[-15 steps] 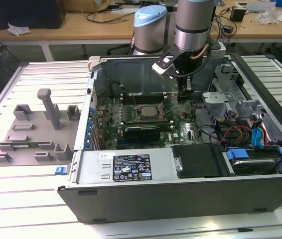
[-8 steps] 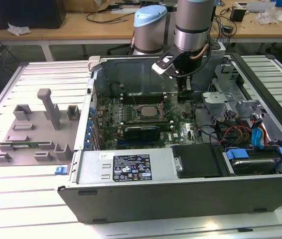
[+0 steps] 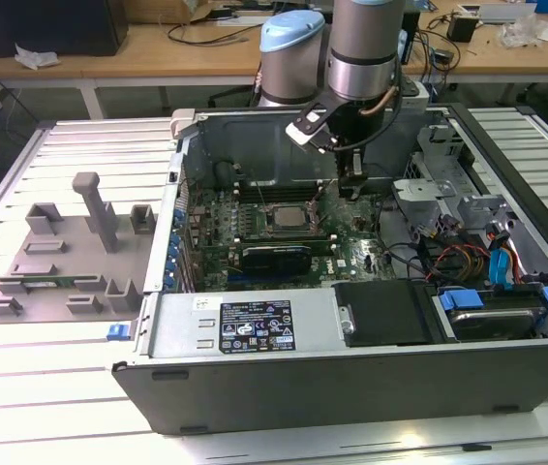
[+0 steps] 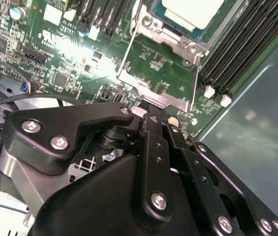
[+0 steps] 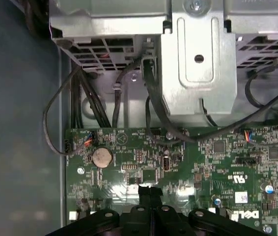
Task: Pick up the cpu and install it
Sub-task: 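Close the cpu cover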
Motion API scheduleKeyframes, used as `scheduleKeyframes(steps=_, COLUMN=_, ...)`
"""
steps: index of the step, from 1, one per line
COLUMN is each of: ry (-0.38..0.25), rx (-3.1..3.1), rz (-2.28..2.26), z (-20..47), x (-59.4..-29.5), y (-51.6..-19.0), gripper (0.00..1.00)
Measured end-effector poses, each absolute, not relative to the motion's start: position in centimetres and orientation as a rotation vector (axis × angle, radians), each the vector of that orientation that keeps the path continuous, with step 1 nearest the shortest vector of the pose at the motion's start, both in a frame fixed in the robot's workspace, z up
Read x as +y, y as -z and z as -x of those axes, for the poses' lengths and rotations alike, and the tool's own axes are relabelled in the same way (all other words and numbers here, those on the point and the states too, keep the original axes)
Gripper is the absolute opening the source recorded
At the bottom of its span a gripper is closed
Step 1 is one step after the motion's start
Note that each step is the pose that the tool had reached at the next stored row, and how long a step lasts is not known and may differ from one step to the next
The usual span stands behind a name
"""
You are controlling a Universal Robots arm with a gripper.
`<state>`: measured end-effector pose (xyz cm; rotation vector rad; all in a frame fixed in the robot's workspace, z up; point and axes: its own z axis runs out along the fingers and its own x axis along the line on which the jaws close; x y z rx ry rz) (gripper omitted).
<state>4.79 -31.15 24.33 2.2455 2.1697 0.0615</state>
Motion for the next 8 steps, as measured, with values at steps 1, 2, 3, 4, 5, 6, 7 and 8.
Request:
scheduleKeyframes(steps=1, ry=-0.062, rx=2.17, rz=-2.245, z=-4.6, x=-31.1, y=-24.3, gripper=0.11)
scheduleKeyframes(steps=2, ry=-0.062, rx=2.17, rz=-2.245, z=-4.4, x=-31.1, y=-24.3, gripper=0.11)
scheduleKeyframes(steps=3, ry=-0.062, rx=2.17, rz=-2.245, z=-4.0, x=-31.1, y=-24.3, gripper=0.11)
scheduleKeyframes(steps=4, ry=-0.062, rx=2.169, rz=-2.245, z=-3.4, x=-31.0, y=-24.3, gripper=0.11)
scheduleKeyframes(steps=5, ry=-0.062, rx=2.169, rz=-2.246, z=-2.7, x=-30.9, y=-24.3, gripper=0.11)
scheduleKeyframes(steps=6, ry=-0.062, rx=2.167, rz=-2.247, z=-2.0, x=-30.7, y=-24.3, gripper=0.11)
scheduleKeyframes(steps=7, ry=-0.062, rx=2.167, rz=-2.247, z=-1.7, x=-30.7, y=-24.3, gripper=0.11)
scheduleKeyframes(steps=8, ry=-0.062, rx=2.166, rz=-2.248, z=-1.5, x=-30.6, y=-24.3, gripper=0.11)
